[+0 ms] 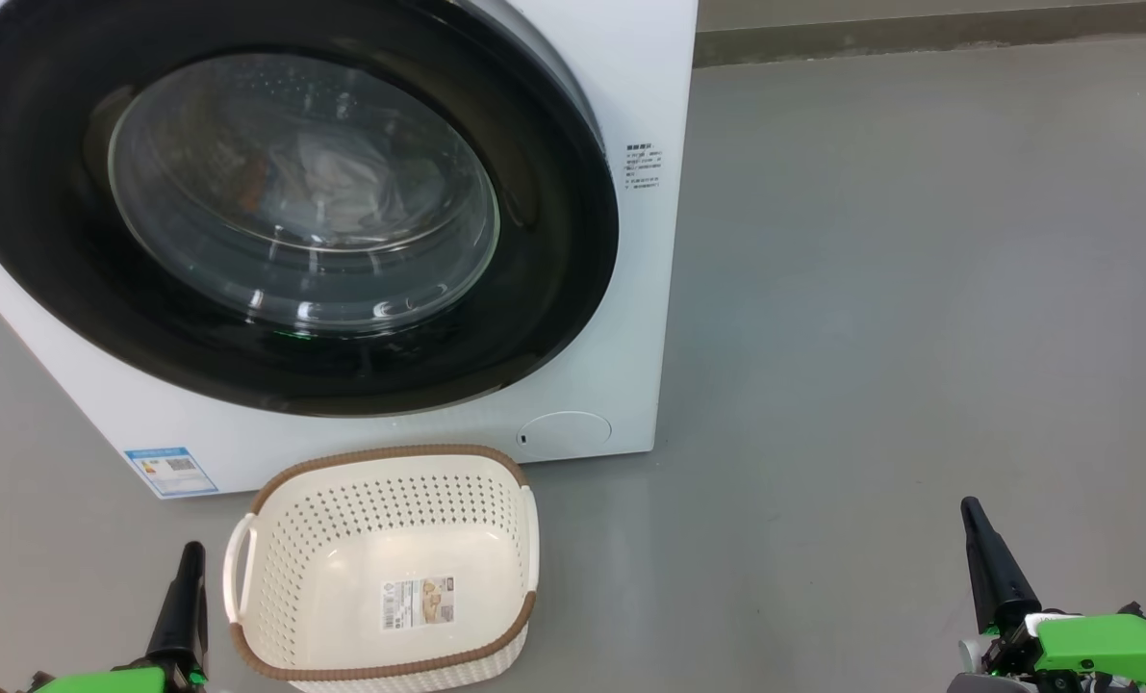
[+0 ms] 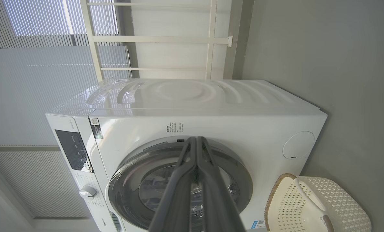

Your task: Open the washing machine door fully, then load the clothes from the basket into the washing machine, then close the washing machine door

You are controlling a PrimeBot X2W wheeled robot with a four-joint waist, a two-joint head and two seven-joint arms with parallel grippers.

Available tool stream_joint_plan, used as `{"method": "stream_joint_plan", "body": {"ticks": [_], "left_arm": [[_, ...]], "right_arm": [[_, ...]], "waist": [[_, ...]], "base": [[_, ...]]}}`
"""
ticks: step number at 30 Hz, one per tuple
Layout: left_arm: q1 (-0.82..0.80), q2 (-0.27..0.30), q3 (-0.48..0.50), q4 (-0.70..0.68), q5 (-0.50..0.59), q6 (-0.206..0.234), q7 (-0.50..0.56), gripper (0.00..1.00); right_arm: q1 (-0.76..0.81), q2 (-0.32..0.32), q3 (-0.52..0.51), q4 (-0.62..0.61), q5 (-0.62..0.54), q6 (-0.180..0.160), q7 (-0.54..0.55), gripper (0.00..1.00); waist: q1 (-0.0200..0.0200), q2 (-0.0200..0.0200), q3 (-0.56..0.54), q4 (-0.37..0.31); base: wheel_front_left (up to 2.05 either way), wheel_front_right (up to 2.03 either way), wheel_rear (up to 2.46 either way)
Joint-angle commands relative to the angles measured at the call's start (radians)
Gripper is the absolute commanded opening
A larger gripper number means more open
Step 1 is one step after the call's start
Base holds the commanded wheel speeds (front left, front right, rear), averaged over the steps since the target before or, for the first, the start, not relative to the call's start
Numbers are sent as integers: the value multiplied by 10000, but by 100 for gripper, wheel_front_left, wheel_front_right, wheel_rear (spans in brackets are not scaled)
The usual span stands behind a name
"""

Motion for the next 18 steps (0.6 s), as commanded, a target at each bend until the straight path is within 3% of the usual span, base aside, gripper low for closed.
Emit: {"method": "stream_joint_plan", "body": {"ticks": [1,18], "left_arm": [[-394,156,331,-199,-35,-115,75,0],[-394,156,330,-200,-36,-115,74,0]], "right_arm": [[-405,-118,231,-244,38,16,76,0],[-405,-118,231,-244,38,16,76,0]], "waist": [[0,-1,0,0],[0,-1,0,0]], "base": [[0,0,0],[0,0,0]]}}
